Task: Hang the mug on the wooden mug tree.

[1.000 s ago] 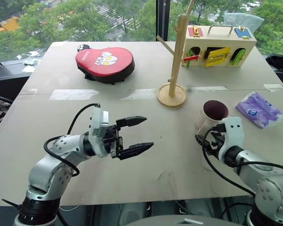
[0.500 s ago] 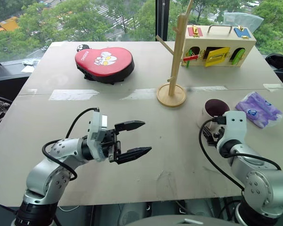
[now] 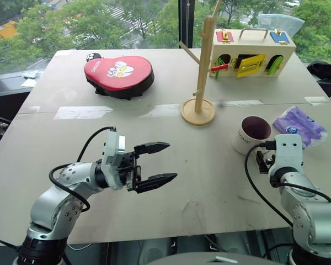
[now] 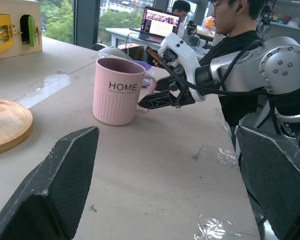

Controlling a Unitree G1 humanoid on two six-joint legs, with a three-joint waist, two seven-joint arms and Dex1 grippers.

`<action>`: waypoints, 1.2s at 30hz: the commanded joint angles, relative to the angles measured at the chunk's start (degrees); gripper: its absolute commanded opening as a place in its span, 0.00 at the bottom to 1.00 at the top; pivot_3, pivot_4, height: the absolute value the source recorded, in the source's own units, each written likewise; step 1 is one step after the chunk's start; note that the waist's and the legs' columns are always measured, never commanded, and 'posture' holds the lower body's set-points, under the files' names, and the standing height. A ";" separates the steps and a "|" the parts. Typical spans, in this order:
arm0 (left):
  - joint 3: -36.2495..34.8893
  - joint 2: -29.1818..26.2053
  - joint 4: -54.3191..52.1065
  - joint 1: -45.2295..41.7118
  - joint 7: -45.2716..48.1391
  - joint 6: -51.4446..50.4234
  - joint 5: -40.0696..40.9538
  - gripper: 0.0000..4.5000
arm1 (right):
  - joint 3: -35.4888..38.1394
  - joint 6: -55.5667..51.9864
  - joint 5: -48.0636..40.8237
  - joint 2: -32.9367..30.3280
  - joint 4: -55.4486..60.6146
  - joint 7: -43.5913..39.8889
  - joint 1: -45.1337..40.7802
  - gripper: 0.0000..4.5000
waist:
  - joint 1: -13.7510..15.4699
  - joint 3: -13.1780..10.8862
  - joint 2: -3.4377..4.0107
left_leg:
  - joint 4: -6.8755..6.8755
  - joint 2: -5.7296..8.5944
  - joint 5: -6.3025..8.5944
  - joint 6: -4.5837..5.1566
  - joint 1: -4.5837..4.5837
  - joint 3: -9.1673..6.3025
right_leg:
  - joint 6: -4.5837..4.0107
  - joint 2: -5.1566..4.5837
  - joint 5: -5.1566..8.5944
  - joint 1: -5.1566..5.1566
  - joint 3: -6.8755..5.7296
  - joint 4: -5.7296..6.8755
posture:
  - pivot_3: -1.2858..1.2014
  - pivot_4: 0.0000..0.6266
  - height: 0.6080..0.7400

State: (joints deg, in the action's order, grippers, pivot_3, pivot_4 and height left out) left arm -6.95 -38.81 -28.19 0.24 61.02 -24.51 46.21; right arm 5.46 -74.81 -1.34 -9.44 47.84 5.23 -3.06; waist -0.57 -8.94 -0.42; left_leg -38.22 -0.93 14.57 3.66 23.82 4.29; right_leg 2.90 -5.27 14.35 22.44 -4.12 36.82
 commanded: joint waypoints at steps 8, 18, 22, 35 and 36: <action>-2.13 -0.10 -2.06 1.99 0.60 2.08 0.56 1.00 | -0.55 16.89 3.19 -2.03 -9.97 -1.37 1.45 0.01 | -0.12 0.00 0.00 | 0.01 -0.01 0.00 0.00 0.00 0.03 | 0.00 0.00 0.00 0.01 0.05 0.00 | 0.52 0.24 0.93; -2.88 0.09 -1.96 2.51 0.08 2.42 0.36 1.00 | 0.02 31.23 3.38 -8.49 -14.49 -7.83 1.34 0.01 | -0.03 0.04 -0.07 | 0.01 -0.02 0.00 0.00 -0.02 0.06 | 0.00 0.00 0.00 0.00 0.09 -0.01 | 0.52 0.24 0.93; -2.78 1.31 -2.27 2.74 -1.33 2.38 0.76 1.00 | 3.75 40.43 -2.10 -13.74 -18.46 -17.09 -3.60 0.01 | -0.09 -0.03 -0.01 | -0.01 -0.02 0.00 0.00 -0.02 0.11 | 0.01 0.00 -0.01 0.00 0.14 -0.01 | 0.52 0.24 0.93; -8.21 15.95 2.81 2.89 -9.65 19.82 -5.15 1.00 | 1.86 67.73 -11.90 -33.02 -60.68 -56.99 -34.93 0.01 | -0.31 -0.10 -0.02 | -0.08 -0.10 0.03 0.13 -0.04 0.33 | -0.01 0.09 -0.04 -0.01 0.32 -0.02 | 0.52 0.24 0.93; -8.28 16.62 2.57 3.41 -10.08 20.71 -5.32 1.00 | 0.72 69.16 -11.42 -33.08 -64.76 -59.45 -38.40 0.01 | -0.41 -0.10 -0.02 | -0.08 -0.11 0.03 0.13 -0.06 0.35 | -0.02 0.11 -0.04 0.01 0.37 -0.01 | 0.52 0.24 0.93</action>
State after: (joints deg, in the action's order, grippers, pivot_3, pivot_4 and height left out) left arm -13.86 -22.70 -24.08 2.96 51.76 -6.26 41.35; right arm 7.27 -9.02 -12.36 -42.02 -12.95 -49.93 -38.22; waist -0.98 -9.04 -0.45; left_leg -38.28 -1.06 14.60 3.78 23.76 4.64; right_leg 2.87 -5.15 14.30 22.45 -3.75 36.81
